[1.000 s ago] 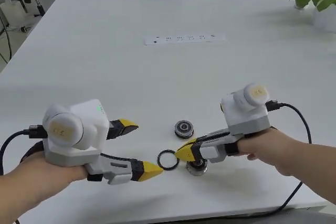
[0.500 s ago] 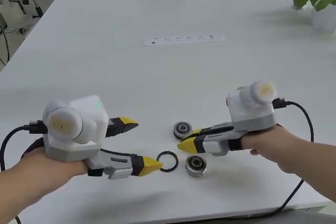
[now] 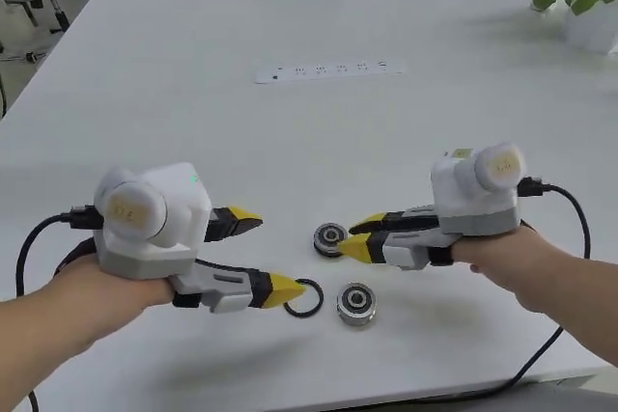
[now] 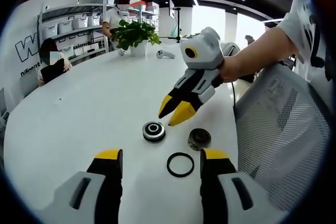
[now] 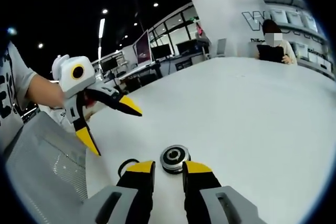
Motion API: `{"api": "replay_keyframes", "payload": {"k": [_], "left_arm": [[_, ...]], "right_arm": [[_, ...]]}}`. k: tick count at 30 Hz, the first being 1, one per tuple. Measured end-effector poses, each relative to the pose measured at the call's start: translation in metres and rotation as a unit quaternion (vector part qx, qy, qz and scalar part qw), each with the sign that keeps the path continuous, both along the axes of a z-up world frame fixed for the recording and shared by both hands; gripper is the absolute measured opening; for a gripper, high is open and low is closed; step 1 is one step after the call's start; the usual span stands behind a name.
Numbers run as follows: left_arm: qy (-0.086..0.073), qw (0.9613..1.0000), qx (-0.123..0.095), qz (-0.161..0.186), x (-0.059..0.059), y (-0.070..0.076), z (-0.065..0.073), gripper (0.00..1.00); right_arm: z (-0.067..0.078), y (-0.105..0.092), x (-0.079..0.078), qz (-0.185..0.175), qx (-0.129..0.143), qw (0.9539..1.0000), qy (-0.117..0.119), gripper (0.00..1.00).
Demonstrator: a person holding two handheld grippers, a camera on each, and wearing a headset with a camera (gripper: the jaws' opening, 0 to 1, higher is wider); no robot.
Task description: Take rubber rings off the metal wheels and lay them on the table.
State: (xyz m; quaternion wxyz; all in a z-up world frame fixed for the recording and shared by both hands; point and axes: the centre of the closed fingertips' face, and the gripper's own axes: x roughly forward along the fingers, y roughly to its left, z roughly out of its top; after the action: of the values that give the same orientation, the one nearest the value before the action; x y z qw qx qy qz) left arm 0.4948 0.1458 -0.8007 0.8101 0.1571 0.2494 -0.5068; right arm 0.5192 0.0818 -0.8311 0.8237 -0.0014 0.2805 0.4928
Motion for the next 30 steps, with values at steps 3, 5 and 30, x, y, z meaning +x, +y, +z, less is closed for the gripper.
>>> {"api": "replay_keyframes", "payload": {"k": [3,5,30], "left_arm": [[0.000,1.0000,-0.002,0.002,0.005,-0.002,0.000,0.56],[0.002,1.0000,-0.003,0.003,0.007,-0.004,0.000,0.53],[0.027,0.9996,-0.008,0.008,0.026,-0.034,-0.024,0.38]], "right_arm": [[-0.004,-0.002,0.002,-0.001,-0.009,0.9999,-0.006,0.20],[-0.007,-0.004,0.003,0.002,-0.020,0.9997,-0.014,0.21],[-0.024,-0.001,0.007,0.003,-0.050,0.9983,-0.030,0.18]]}}
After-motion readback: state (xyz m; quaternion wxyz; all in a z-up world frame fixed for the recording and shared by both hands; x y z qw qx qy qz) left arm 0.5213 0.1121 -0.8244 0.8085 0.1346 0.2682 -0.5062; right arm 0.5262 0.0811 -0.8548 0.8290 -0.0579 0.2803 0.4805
